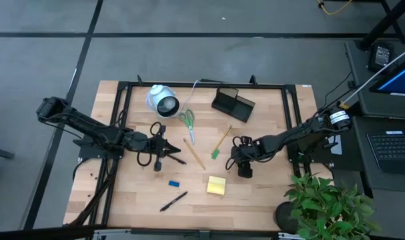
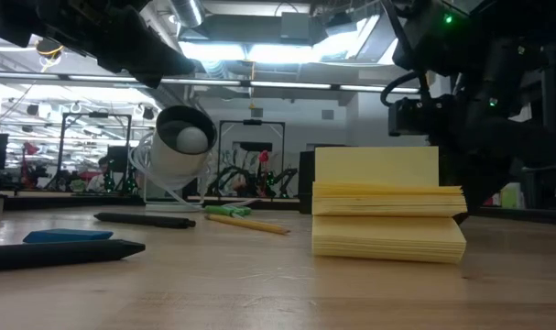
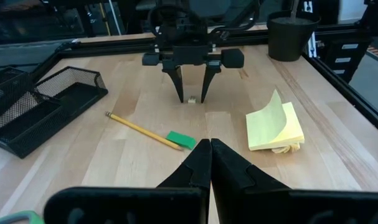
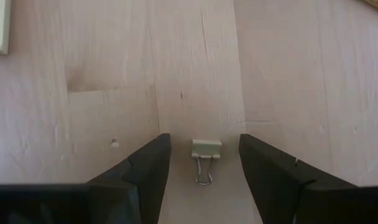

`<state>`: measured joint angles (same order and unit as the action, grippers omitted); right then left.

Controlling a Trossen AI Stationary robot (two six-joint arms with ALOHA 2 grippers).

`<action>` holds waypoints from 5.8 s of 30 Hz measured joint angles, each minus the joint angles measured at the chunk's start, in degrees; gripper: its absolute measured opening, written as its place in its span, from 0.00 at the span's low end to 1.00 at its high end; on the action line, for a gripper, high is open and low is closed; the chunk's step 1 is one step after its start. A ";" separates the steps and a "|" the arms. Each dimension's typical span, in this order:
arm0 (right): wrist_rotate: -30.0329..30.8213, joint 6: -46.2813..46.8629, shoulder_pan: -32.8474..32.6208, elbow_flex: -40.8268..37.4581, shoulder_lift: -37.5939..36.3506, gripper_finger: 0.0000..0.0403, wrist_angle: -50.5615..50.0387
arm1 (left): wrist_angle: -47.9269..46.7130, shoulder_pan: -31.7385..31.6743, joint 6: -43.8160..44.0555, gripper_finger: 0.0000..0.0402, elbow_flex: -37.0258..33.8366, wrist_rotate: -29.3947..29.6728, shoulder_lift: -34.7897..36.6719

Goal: Pick and place office supplies into organizer
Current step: Put the top brown binder clip into the desk organizer

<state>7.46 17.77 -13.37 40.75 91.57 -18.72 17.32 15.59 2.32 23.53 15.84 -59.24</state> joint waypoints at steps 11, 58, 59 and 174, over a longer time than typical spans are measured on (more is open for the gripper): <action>0.02 -0.03 0.00 0.07 1.80 0.49 -0.39 | 0.00 0.00 0.03 0.00 0.00 0.00 0.00; 0.22 -1.67 0.15 -0.57 -4.07 0.18 -4.12 | 0.02 0.01 0.10 0.00 -0.02 0.02 0.00; 0.24 -1.67 0.15 -0.53 -4.42 0.18 -3.53 | 0.03 0.01 0.10 0.00 -0.02 0.02 0.00; 5.13 -27.31 40.26 15.06 12.27 0.19 18.08 | 0.48 0.07 -0.08 0.00 -0.02 0.02 0.00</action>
<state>12.60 -9.54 26.89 55.81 103.83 -0.64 17.80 15.66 2.24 23.51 15.86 -59.24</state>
